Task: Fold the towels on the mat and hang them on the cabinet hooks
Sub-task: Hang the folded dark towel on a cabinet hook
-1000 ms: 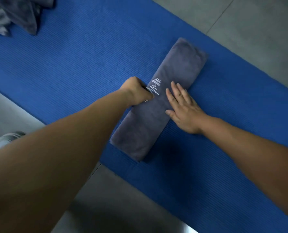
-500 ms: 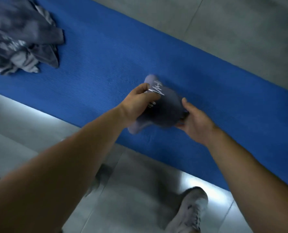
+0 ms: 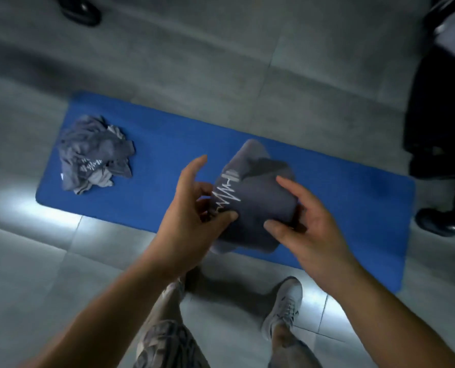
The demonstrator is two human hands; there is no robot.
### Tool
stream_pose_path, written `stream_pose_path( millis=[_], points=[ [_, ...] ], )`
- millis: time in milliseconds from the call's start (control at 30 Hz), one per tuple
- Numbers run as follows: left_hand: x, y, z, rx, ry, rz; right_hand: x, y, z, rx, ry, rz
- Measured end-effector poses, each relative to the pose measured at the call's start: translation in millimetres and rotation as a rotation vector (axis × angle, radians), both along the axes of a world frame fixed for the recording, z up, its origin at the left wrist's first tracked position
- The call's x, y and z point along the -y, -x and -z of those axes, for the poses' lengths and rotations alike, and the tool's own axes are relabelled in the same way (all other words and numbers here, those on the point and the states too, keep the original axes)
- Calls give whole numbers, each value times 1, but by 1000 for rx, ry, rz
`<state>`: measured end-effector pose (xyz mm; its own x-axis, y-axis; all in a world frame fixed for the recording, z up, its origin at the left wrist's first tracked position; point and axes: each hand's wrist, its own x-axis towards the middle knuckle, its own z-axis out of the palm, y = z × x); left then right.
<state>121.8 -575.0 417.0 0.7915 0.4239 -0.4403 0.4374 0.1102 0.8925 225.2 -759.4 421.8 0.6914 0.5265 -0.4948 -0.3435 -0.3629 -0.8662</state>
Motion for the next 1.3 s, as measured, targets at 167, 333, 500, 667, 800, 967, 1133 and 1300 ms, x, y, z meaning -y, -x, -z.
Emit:
stream_pose_path(
  millis=[167,333,500,667,800,967,1133,1300],
  points=[
    [-48,6,-98,-59,-426,465,-19,25,-92,178,190,-38],
    [-61,9,-167,-43,-686,718,-23,58,-159,355,395,-138],
    [-49,7,-198,42,-870,807,-5,65,-199,430,480,-103],
    [-20,-15,-214,174,-964,829,28,49,-223,459,478,-70],
    [7,-52,-234,140,-880,962,72,33,-239,465,587,-29],
    [22,-118,-248,30,-956,755,120,19,-252,581,800,136],
    [25,-187,-245,-46,-1075,781,153,-5,-262,567,781,325],
    [34,-271,-240,-84,-1126,840,163,-55,-267,514,775,449]
  ],
)
